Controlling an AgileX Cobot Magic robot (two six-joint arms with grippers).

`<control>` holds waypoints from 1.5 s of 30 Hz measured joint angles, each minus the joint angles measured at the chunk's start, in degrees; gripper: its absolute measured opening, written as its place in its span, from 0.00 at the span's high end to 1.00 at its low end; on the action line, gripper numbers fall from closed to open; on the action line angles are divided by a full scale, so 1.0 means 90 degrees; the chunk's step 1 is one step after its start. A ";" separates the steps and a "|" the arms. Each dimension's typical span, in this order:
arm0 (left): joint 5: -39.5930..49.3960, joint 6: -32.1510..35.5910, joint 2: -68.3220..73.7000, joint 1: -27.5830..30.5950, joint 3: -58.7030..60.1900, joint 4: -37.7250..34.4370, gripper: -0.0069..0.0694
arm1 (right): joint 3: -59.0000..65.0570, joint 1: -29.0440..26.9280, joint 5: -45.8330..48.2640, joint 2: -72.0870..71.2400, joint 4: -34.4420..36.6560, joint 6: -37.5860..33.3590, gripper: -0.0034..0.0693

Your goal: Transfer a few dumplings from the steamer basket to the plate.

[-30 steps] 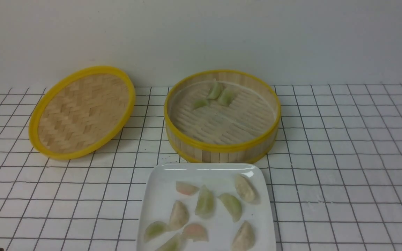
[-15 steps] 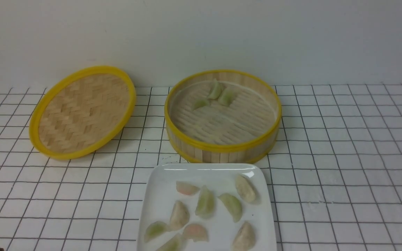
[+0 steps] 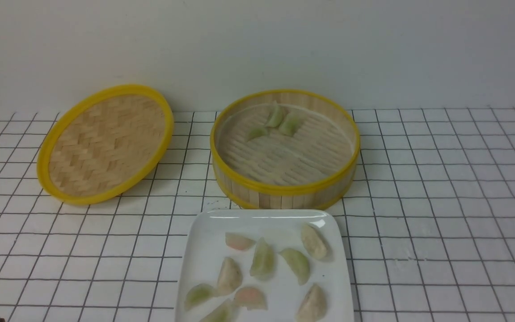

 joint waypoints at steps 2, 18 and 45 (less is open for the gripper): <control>0.0000 0.0000 0.0000 0.0000 0.0000 0.0000 0.92 | 0.0157 -0.0008 -0.0028 -0.0022 -0.0066 -0.0139 0.97; 0.0000 0.0000 0.0000 0.0000 0.0000 0.0000 0.92 | 0.1879 -0.3376 0.1002 -0.0075 -0.0315 -0.0135 0.97; 0.0000 -0.0006 0.0000 0.0000 0.0000 0.0000 0.92 | 0.1867 -0.3384 0.1070 -0.0075 -0.0249 -0.0157 0.97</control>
